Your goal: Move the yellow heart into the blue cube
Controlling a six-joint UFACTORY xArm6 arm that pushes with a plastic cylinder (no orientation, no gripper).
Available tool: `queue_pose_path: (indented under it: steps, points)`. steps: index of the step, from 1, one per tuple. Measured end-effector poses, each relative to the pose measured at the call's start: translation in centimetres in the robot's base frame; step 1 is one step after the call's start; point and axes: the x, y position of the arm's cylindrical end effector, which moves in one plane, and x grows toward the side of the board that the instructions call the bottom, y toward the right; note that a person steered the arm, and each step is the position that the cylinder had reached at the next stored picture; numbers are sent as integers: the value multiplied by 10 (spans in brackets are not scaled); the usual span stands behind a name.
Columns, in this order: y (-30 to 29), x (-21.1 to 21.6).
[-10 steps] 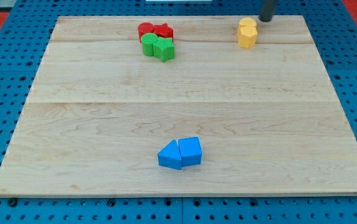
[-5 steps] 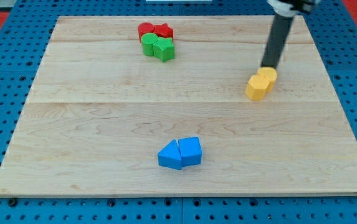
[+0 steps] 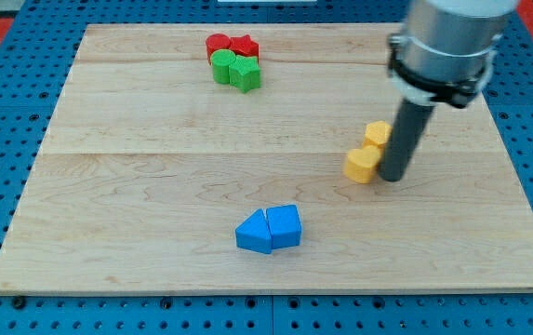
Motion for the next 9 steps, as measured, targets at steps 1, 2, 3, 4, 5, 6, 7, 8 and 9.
queue_pose_path:
  steps: [1, 2, 3, 4, 5, 6, 7, 8, 9]
  points:
    - [-5, -28]
    - [-53, -28]
    - [-98, -22]
    - [-127, -35]
    - [-146, -52]
    - [-165, -27]
    - [-123, 16]
    - [-109, 25]
    - [-54, 12]
